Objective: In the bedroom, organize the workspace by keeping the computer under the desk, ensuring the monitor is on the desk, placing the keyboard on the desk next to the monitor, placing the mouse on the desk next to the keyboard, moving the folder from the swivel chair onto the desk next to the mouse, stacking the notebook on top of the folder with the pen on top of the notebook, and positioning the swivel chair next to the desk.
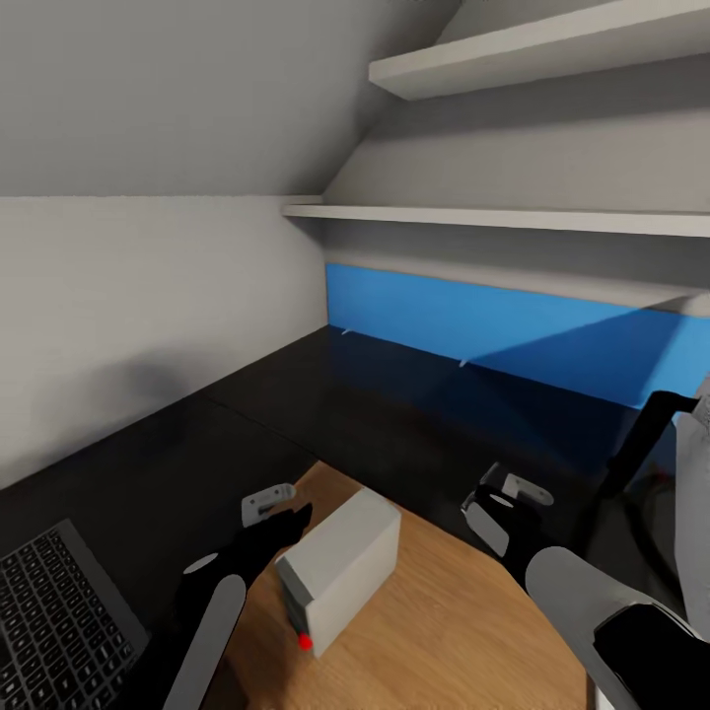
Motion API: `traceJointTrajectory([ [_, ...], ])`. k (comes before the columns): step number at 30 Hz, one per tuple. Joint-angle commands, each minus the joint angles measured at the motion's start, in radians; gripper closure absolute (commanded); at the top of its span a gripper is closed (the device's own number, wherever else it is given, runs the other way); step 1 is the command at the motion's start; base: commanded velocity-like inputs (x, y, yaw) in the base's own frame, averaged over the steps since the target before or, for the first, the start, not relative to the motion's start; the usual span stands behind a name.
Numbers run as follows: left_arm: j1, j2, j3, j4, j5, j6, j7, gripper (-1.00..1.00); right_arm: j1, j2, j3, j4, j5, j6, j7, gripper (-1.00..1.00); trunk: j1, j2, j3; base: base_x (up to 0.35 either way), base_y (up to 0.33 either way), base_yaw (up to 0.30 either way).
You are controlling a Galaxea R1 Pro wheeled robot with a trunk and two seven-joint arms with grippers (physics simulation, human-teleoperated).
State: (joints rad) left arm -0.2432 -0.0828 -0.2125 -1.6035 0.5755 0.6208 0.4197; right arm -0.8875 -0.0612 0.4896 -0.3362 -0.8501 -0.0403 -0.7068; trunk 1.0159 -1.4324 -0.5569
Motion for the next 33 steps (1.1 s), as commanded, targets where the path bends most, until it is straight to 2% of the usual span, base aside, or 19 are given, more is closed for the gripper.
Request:
traceJointTrajectory([
  [1,-0.001,0.000,-0.001,-0.001,0.010,0.002,0.010,-1.00,-0.001,-0.001,0.008,-0.001,-0.011,-0.004,-0.004,-1.00,0.000,-0.001,-0.001,-0.158,0.030,0.000],
  [10,-0.001,0.000,-0.001,0.000,0.010,0.002,0.010,-1.00,-0.001,0.000,0.009,-0.002,-0.009,-0.006,-0.001,-1.00,0.000,-0.001,-0.001,-0.179,0.057,0.000],
  [20,-0.001,0.000,-0.001,0.001,0.010,0.002,0.010,-1.00,-0.001,0.000,0.008,-0.001,-0.009,-0.008,0.067,-1.00,0.000,-0.001,-0.001,-0.021,0.006,0.000],
  [33,-0.001,0.000,-0.001,0.001,0.010,0.002,0.010,-1.00,-0.001,0.000,0.007,-0.001,-0.009,-0.009,0.075,-1.00,0.000,-0.001,-0.001,-0.001,0.000,0.000],
])
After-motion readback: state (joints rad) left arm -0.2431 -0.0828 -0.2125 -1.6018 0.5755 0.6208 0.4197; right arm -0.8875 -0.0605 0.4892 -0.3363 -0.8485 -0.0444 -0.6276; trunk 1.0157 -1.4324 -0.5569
